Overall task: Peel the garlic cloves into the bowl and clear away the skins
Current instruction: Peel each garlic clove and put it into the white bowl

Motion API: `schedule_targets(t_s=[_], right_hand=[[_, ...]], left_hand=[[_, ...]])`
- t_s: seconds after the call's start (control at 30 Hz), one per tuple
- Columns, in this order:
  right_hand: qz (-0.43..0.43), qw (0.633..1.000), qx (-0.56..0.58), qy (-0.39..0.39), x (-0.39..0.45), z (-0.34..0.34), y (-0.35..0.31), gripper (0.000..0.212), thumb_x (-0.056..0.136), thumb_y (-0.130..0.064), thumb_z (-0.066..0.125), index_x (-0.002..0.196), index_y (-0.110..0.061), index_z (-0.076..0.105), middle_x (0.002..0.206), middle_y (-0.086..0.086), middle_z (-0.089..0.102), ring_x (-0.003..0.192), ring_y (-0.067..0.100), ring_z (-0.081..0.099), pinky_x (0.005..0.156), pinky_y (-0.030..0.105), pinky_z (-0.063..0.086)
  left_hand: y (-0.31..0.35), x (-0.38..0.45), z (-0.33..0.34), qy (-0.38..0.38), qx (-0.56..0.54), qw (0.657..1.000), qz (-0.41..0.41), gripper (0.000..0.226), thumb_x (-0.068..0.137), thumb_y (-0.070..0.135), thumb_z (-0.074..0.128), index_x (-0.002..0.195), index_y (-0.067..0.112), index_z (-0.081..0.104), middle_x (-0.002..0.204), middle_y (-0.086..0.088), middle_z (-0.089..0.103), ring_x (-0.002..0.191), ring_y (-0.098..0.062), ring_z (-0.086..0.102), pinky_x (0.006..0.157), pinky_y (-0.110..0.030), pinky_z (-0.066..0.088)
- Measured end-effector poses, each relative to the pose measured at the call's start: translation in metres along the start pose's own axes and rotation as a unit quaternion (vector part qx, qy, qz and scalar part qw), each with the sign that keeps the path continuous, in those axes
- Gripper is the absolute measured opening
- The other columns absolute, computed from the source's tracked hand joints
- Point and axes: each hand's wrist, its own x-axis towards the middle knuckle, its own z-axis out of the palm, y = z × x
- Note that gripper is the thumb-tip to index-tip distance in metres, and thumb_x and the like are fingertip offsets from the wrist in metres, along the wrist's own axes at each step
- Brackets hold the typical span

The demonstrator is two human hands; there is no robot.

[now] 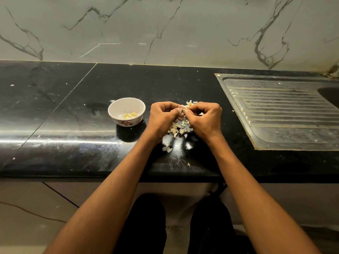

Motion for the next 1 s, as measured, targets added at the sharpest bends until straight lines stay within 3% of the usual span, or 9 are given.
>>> schedule_targets(t_s=[0.1, 0.27, 0.33, 0.77, 1.0], right_hand=[[0.002, 1.0, 0.002, 0.002, -0.0003, 0.0, -0.0005, 0.007, 0.075, -0.015, 0.073, 0.07, -0.015, 0.079, 0.06, -0.012, 0.067, 0.049, 0.007, 0.063, 0.05, 0.019, 0.046], [0.011, 1.0, -0.001, 0.004, 0.0001, -0.0006, -0.0009, 0.012, 0.076, -0.01, 0.073, 0.067, -0.017, 0.077, 0.058, -0.011, 0.067, 0.047, 0.011, 0.063, 0.05, 0.025, 0.049], [0.017, 1.0, -0.002, 0.007, 0.0004, -0.0007, -0.001, 0.015, 0.076, -0.008, 0.073, 0.065, -0.018, 0.076, 0.057, -0.01, 0.066, 0.047, 0.012, 0.062, 0.05, 0.027, 0.05], [0.018, 0.999, 0.0, 0.026, -0.0007, -0.0027, -0.0039, 0.014, 0.076, -0.005, 0.071, 0.064, -0.011, 0.075, 0.057, -0.004, 0.067, 0.049, 0.012, 0.06, 0.047, 0.038, 0.054], [0.024, 0.999, 0.013, 0.024, -0.0004, -0.0041, -0.0047, 0.014, 0.076, -0.007, 0.073, 0.064, -0.014, 0.074, 0.056, -0.008, 0.066, 0.047, 0.013, 0.06, 0.048, 0.031, 0.052]], left_hand=[[0.0001, -0.0003, -0.0001, 0.001, -0.002, 1.0, 0.003, 0.014, 0.092, -0.006, 0.062, 0.094, -0.007, 0.076, 0.084, -0.027, 0.074, 0.075, -0.029, 0.069, 0.083, -0.057, 0.056], [-0.0012, 0.0017, -0.0008, -0.004, 0.001, 1.0, 0.007, 0.016, 0.094, -0.005, 0.059, 0.097, -0.007, 0.075, 0.079, -0.019, 0.074, 0.067, -0.016, 0.069, 0.064, -0.027, 0.053], [-0.002, 0.0026, -0.0004, -0.008, -0.006, 1.0, 0.004, 0.017, 0.094, -0.005, 0.058, 0.096, -0.007, 0.075, 0.076, -0.015, 0.073, 0.065, -0.014, 0.067, 0.06, -0.022, 0.051], [0.0005, 0.0025, 0.0009, -0.017, -0.013, 1.0, -0.003, 0.021, 0.096, -0.008, 0.053, 0.096, -0.006, 0.074, 0.076, -0.013, 0.07, 0.064, -0.012, 0.062, 0.059, -0.021, 0.049], [0.0002, 0.0022, -0.0014, -0.039, -0.026, 0.999, -0.005, 0.019, 0.096, -0.004, 0.056, 0.097, -0.005, 0.075, 0.077, -0.013, 0.071, 0.065, -0.014, 0.063, 0.061, -0.022, 0.049]])
